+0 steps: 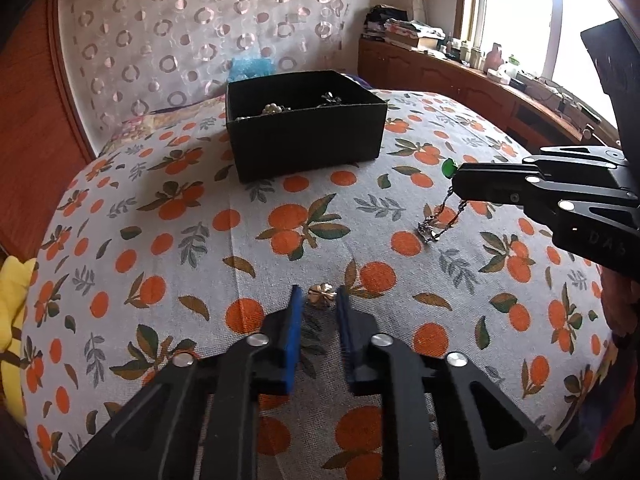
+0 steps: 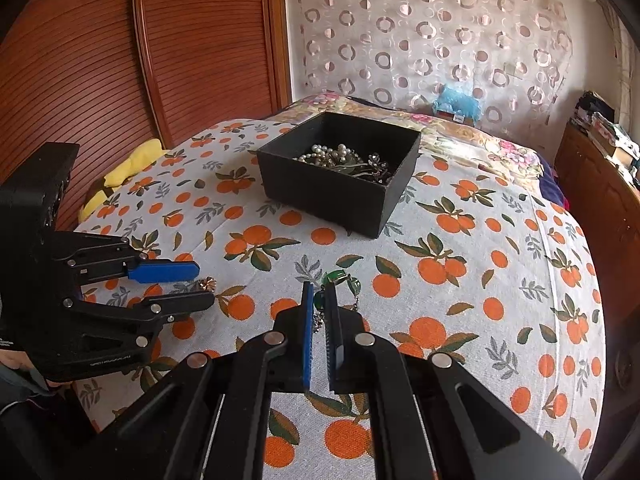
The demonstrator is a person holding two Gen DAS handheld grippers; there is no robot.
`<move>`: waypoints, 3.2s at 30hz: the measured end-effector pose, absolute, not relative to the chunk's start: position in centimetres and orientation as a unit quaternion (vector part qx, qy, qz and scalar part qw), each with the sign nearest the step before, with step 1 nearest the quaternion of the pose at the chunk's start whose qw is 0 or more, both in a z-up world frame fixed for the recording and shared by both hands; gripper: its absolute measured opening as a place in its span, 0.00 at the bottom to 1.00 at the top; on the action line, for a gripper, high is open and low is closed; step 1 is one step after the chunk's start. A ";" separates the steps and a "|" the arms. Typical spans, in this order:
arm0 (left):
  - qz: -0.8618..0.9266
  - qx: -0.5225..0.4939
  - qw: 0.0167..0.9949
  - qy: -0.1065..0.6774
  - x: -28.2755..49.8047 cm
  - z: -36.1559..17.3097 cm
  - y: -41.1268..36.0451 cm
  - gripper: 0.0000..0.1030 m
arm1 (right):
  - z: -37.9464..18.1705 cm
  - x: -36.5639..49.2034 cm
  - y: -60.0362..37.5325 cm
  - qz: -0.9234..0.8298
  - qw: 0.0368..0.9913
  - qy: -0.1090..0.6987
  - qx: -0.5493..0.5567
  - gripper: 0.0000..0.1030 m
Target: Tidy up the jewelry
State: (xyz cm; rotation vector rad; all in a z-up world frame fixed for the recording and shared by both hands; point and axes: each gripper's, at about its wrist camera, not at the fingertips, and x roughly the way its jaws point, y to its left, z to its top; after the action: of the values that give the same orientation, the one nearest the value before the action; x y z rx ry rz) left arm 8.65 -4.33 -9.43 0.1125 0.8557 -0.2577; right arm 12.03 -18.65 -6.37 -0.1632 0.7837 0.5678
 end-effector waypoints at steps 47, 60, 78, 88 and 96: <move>-0.137 0.017 0.925 0.353 19.9 -2.3 -1.8 0.12 | 1.2 26.9 -17.0 0.316 0.898 0.302 -0.054 0.06; -0.131 0.029 0.926 0.354 22.9 -2.4 -2.6 0.12 | -1.4 28.7 -18.2 0.305 0.892 0.332 -0.042 0.10; -0.113 0.031 0.927 0.357 25.6 -2.6 -3.7 0.18 | -3.0 25.9 -21.6 0.273 0.897 0.345 -0.040 0.10; -0.082 0.025 0.937 0.340 20.4 -1.5 -2.3 0.74 | -3.0 22.5 -21.6 0.259 0.903 0.341 -0.039 0.10; -0.056 0.011 0.940 0.336 15.7 -1.0 -1.3 0.93 | -2.5 19.1 -22.1 0.241 0.909 0.340 -0.025 0.22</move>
State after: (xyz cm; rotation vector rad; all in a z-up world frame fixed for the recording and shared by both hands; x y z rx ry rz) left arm 15.72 -1.32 -1.02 0.0233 0.6856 -0.1142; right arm 19.11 -22.07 -2.53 -0.0519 0.7023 0.4972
